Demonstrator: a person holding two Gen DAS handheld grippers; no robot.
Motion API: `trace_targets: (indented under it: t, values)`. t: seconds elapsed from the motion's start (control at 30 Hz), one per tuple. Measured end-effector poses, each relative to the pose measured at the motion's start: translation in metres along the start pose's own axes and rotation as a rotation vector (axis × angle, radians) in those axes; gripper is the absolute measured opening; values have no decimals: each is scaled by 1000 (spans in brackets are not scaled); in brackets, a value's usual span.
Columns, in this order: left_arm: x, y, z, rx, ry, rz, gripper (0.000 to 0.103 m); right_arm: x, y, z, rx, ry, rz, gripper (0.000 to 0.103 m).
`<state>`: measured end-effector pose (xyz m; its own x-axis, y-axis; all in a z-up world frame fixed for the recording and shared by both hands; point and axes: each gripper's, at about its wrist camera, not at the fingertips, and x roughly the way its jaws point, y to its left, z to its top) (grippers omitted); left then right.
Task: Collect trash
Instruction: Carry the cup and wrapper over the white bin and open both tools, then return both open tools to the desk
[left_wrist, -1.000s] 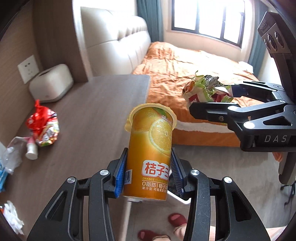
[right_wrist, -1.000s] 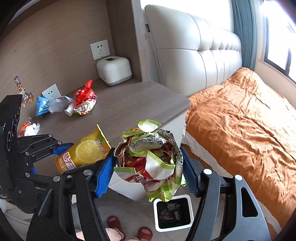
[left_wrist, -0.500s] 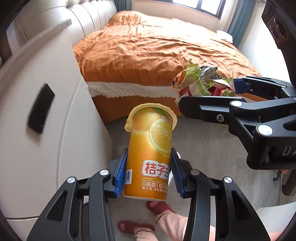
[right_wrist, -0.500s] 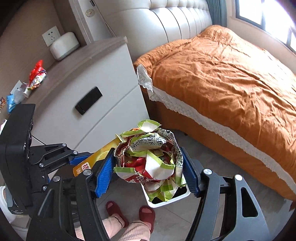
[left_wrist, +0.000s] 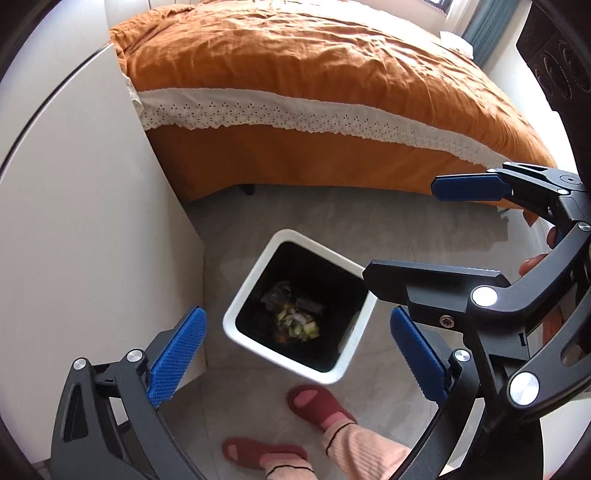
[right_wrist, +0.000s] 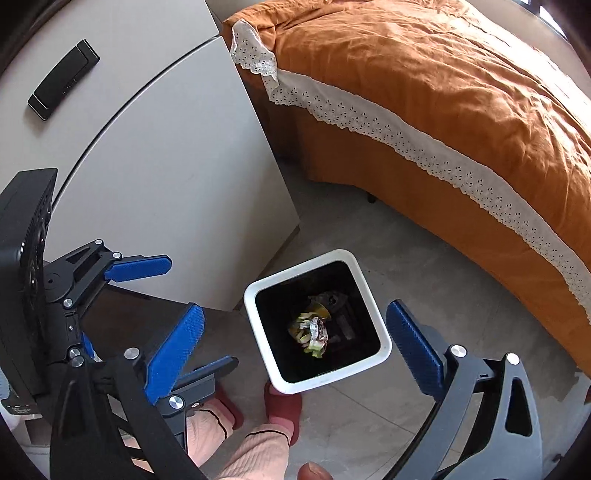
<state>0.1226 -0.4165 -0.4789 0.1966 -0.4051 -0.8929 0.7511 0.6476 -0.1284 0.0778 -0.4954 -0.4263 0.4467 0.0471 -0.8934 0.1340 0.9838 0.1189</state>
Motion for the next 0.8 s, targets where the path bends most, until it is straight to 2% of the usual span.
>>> trace_targets:
  t: [0.2, 0.47, 0.7, 0.8]
  values:
    - [-47, 6, 16, -39, -56, 16, 98, -38, 18, 24, -37, -53, 4, 98]
    - [-148, 10, 39, -102, -201, 77, 98, -117, 45, 62, -105, -175, 20, 98]
    - [-235, 16, 39, -163, -317, 134, 98, -184, 85, 92, -189, -294, 65, 98]
    - [-267, 20, 36, -172, -363, 189, 98, -201, 107, 104, -227, -333, 96, 98]
